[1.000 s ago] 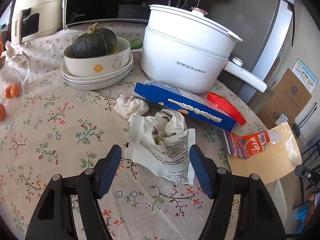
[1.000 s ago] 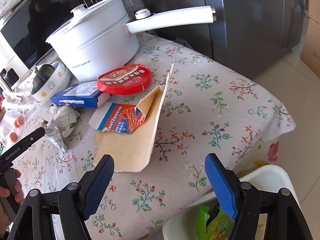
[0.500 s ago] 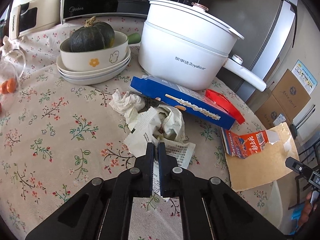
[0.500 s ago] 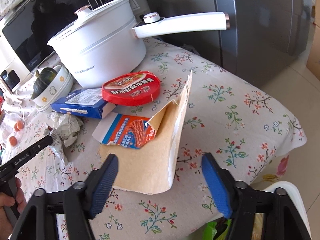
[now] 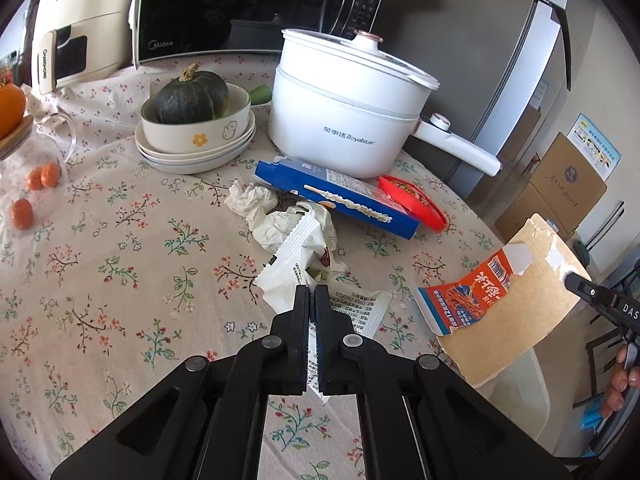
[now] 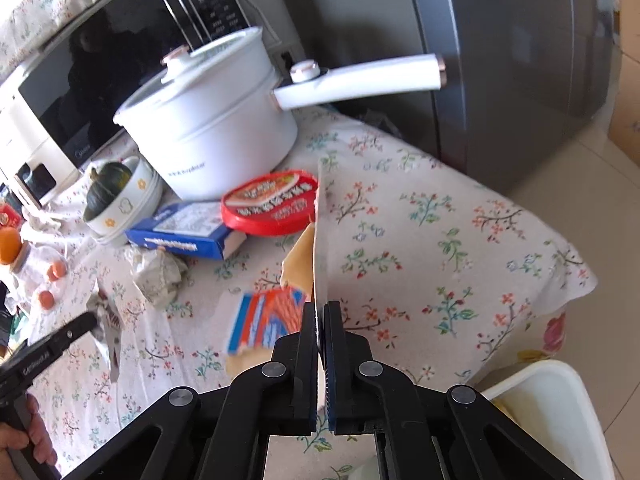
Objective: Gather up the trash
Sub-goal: 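Carry both items over the bin and open both tools to drop them, then move both tools back over the table toward the crumpled wrappers and red lid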
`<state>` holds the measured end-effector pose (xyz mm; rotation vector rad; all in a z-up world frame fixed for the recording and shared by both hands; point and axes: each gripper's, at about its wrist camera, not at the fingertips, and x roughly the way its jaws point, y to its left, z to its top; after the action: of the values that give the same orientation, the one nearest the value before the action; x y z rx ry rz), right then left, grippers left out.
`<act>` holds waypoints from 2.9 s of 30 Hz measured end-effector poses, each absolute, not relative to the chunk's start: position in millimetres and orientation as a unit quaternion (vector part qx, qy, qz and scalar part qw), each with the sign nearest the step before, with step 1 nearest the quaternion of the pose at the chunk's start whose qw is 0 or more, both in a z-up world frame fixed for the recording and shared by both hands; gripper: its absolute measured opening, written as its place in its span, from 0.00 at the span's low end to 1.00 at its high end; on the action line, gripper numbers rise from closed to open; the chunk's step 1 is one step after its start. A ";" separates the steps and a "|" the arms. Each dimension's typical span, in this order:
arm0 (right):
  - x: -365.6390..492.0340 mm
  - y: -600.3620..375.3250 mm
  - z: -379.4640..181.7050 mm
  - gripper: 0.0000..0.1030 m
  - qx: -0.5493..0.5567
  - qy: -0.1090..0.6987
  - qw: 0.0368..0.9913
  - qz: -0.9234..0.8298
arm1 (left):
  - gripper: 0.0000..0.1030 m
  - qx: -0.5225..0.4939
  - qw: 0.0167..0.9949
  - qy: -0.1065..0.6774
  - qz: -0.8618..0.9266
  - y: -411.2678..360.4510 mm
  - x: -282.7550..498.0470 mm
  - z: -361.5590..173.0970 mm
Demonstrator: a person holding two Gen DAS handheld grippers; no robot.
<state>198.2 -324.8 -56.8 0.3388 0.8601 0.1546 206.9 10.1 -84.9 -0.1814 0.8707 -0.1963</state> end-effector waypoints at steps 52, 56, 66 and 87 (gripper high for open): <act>46.8 -461.6 -77.9 0.48 0.165 0.476 0.863 -0.043 | 0.04 0.033 0.810 0.462 -0.360 -238.4 95.3 -141.4; 47.5 -460.7 -73.3 0.61 0.154 0.472 0.867 -0.049 | 0.17 0.041 0.811 0.469 -0.348 -237.1 98.8 -137.4; 63.4 -439.8 -60.1 0.69 0.136 0.463 0.875 -0.028 | 0.71 0.003 0.853 0.457 -0.252 -158.5 111.9 -106.9; 163.3 -285.4 -65.8 0.77 0.071 0.459 0.882 0.077 | 0.87 0.001 0.889 0.453 -0.060 24.3 165.9 -88.5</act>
<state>163.3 -285.4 -65.9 0.1469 0.9567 0.1599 165.9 24.3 -88.5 0.0025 0.9416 -0.1250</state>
